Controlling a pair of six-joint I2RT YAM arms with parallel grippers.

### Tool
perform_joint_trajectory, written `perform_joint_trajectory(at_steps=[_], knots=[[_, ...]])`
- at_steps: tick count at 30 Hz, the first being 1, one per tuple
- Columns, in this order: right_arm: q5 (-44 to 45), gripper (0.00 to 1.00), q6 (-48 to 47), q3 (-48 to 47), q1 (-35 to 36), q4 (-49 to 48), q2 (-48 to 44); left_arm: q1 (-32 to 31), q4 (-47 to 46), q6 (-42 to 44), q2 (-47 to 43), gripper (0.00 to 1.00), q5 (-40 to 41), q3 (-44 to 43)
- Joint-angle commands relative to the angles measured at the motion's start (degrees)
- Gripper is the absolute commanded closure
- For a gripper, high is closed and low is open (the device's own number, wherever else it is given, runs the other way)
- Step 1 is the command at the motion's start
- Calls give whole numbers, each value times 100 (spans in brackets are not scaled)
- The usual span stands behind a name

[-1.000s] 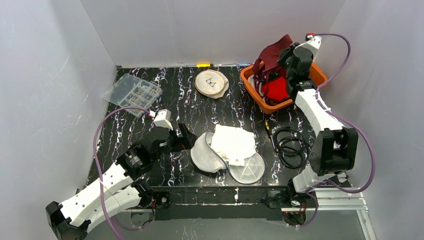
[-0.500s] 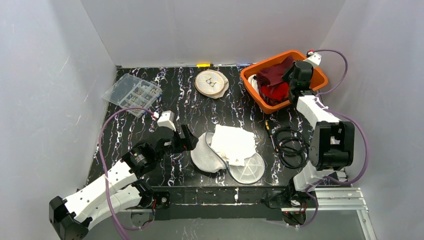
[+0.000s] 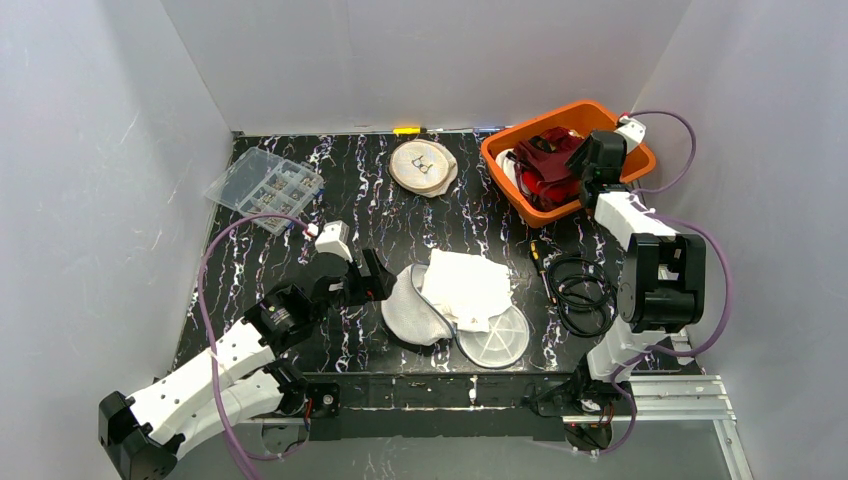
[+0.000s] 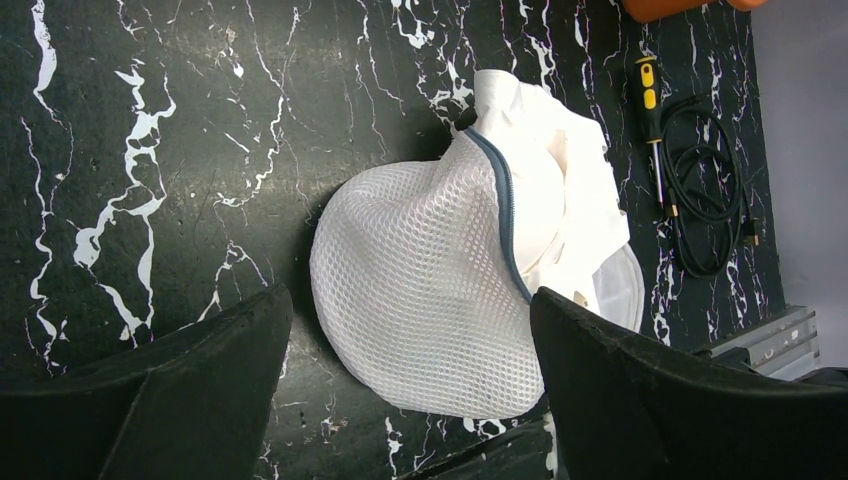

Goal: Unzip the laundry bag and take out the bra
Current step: Place the bra in the bin.

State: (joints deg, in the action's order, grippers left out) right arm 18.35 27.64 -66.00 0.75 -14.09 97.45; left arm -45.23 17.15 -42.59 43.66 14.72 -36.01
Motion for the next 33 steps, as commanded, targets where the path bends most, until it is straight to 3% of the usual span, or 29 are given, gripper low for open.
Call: perform_joint_trajectory(at_steps=[1,4,7,12,19,22,25,27,33], knots=[[381,41,-25,-114,-21,174,-319,-11,61,98,-20,14,197,-149],[498,27,-44,-274,-17,378,-427,-10,70,104,-28,13,176,-161],[658,2,-59,-390,-23,595,-552,-12,77,98,-40,13,136,-156],[711,1,-57,-472,-22,688,-967,-7,122,67,40,12,60,-212],[123,1,-87,-703,102,628,-1409,-7,202,56,241,11,51,-383],[-302,12,-77,-820,171,645,-1309,-10,147,21,318,12,-46,-411],[-699,37,55,-860,186,732,-1091,-11,166,-41,417,14,-181,-465],[-866,48,149,-802,222,797,-947,-5,200,-61,490,14,-269,-500],[-922,47,301,-132,439,780,-836,-5,369,45,763,13,-551,-688]])
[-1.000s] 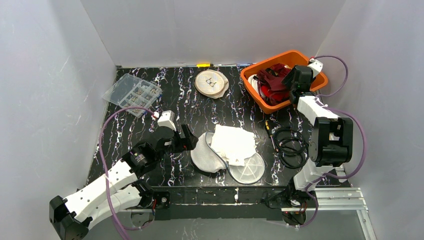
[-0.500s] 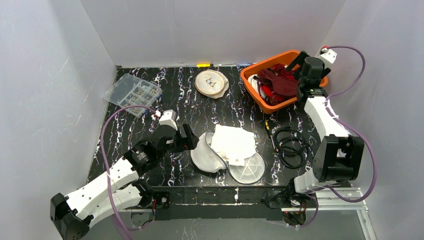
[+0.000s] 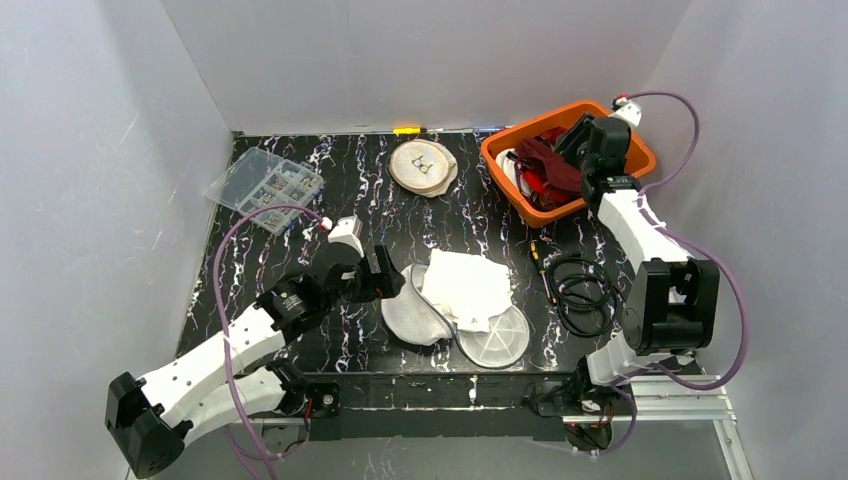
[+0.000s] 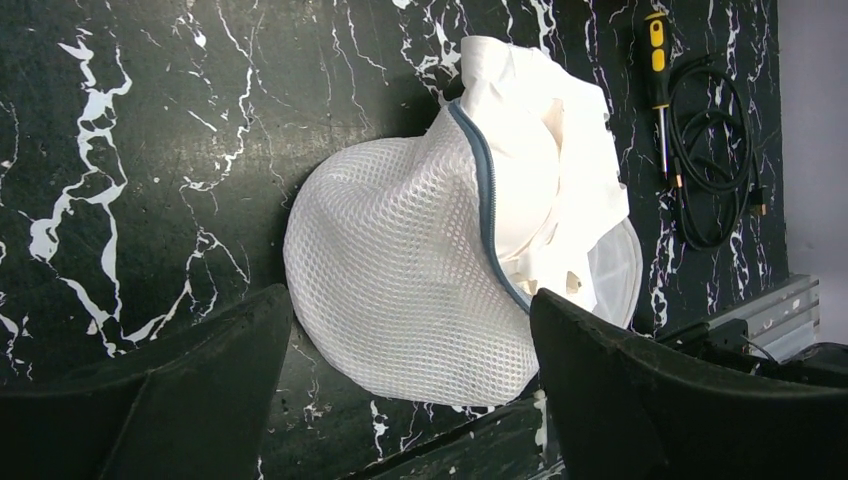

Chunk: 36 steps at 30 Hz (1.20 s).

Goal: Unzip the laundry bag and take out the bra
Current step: Place the bra in the bin.

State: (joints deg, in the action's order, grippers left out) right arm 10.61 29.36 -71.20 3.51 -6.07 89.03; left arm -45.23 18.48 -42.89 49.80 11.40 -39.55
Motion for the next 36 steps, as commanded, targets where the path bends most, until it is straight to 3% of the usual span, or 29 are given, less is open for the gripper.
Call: perform_joint_trajectory(at_steps=[1,7,13,20,23,29,36], knots=[[-65,44,84,546,271,-81,-90,-3,304,110,216,13,-285,-411],[638,25,-33,1009,1164,47,-1150,-3,601,313,660,11,-538,-874],[618,24,68,1441,2270,527,-2291,-10,684,542,1533,13,-825,-1278],[-79,22,288,2170,3501,1274,-2778,-10,575,580,2344,21,-661,-1086],[-192,21,365,2508,3918,1443,-2803,-12,433,548,2471,31,-591,-952],[-185,19,581,3096,4075,1679,-2955,-12,223,545,2399,69,-444,-494],[210,9,1339,4097,4070,1402,-3756,-10,-160,713,2361,90,-405,-204]])
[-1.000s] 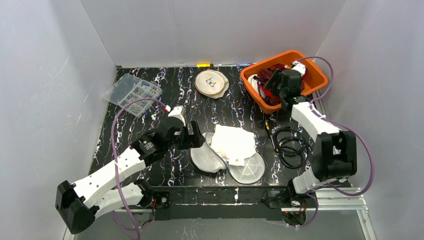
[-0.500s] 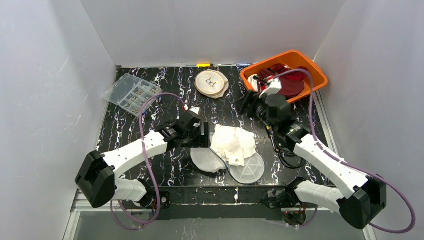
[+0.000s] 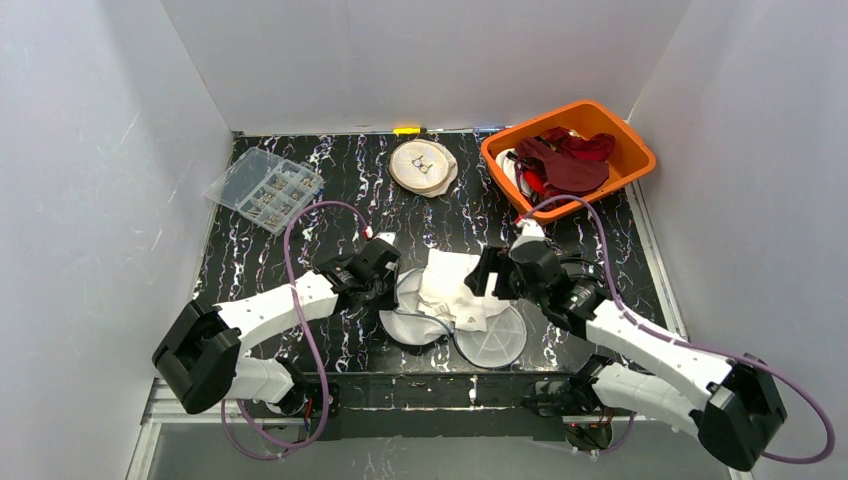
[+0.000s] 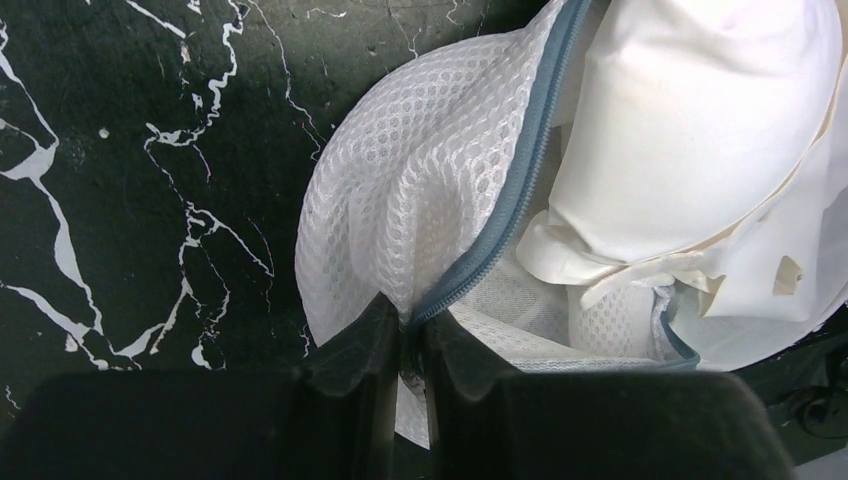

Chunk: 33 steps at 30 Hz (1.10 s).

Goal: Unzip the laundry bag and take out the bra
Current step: Place the bra in the bin.

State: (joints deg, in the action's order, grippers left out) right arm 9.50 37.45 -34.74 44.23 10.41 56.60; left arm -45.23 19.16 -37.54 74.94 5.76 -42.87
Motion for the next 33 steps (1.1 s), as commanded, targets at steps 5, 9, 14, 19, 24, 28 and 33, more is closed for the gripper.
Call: perform_joint_trajectory(at_steps=[5,9,14,19,24,28,33], knots=[[118,5,526,838,-23,-860,-511,-12,-750,281,-257,97,18,440],[-621,2,451,712,-88,-1579,-94,-7,-967,305,-237,100,-127,579],[-916,3,134,422,-81,-1809,180,-12,-810,226,-171,100,-126,549],[-823,3,-67,270,-81,-1457,55,-11,9,-3,-574,59,282,142],[-641,3,-200,198,-76,-1113,-406,-12,708,-132,-1226,29,424,-386],[-506,3,-300,227,-75,-820,-839,-12,394,-66,-1461,27,-155,-700],[-527,3,-279,469,-81,-828,-1281,-12,-732,-11,-793,27,-1605,-856]])
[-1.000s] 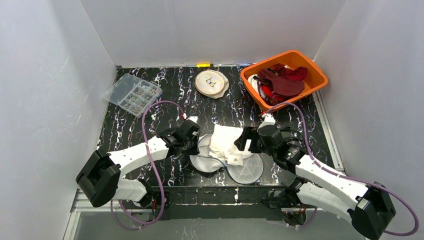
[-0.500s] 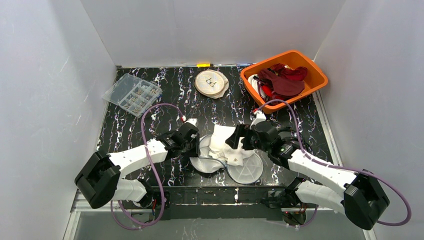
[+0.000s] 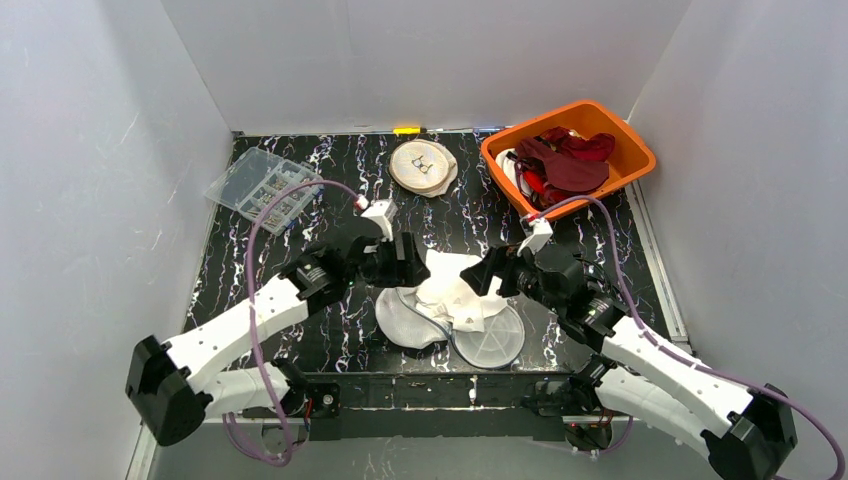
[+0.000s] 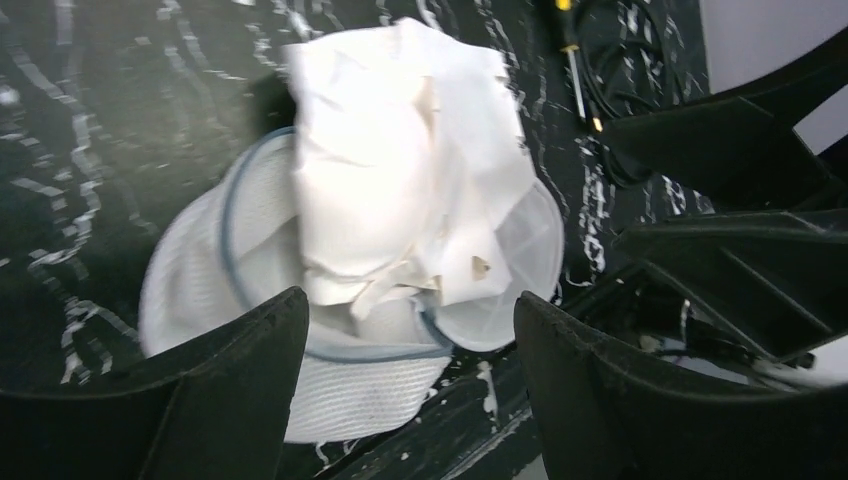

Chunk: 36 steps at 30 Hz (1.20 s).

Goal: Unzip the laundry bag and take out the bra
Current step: Place the bra in the bin.

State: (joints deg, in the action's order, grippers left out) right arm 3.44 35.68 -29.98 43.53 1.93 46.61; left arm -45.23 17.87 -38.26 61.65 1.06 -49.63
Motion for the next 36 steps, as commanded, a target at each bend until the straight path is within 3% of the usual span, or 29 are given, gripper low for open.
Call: perform_joint_trajectory(at_steps=[1,7,11,17,25,28,33,36], knots=[[36,3,-85,26,-11,11,-338,1,-671,123,738,27,-1340,-249],[-183,3,105,135,-9,99,-611,406,-941,116,1596,22,-2033,-241],[-191,3,180,215,-9,92,-807,520,-692,142,1873,5,-1795,-210],[-179,3,185,220,-11,144,-955,680,-680,147,2168,4,-1592,-106],[-229,3,186,193,-9,136,-1107,842,-1067,147,2633,13,-1861,-3],[-239,3,185,215,-7,111,-1123,866,-1315,139,2709,21,-2046,49],[-267,3,209,266,-11,99,-1145,894,-1503,75,2905,41,-2415,2],[-234,3,219,290,-10,122,-1191,902,-1753,-23,2948,43,-2603,89]])
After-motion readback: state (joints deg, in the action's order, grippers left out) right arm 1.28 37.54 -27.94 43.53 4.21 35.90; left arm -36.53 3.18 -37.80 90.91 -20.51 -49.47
